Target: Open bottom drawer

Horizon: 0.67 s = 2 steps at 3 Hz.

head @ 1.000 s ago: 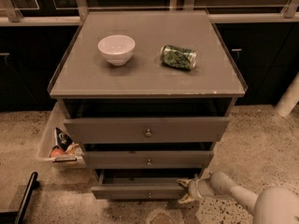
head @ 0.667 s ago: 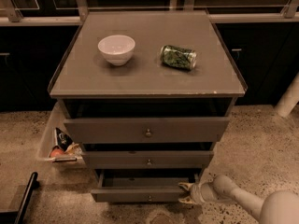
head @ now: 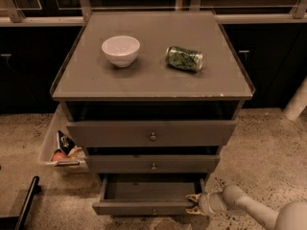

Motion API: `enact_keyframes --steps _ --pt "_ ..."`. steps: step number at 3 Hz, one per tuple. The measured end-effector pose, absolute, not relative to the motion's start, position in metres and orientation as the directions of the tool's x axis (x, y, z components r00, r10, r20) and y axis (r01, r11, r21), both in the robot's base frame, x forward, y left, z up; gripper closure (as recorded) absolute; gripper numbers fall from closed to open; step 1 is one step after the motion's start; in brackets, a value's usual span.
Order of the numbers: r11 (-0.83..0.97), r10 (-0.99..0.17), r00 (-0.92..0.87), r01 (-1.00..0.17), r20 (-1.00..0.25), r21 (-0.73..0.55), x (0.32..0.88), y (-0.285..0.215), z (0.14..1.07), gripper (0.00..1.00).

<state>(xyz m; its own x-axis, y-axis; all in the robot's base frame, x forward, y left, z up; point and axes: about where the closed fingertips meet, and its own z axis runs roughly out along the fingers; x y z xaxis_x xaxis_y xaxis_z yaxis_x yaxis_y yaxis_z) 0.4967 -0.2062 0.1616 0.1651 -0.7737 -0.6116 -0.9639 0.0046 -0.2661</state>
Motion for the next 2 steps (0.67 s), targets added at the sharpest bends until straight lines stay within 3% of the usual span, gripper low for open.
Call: enact_keyframes --steps 2 --pt "0.005 -0.774 0.165 -0.964 -0.612 -0.266 0.4967 -0.2062 0.1616 0.58"
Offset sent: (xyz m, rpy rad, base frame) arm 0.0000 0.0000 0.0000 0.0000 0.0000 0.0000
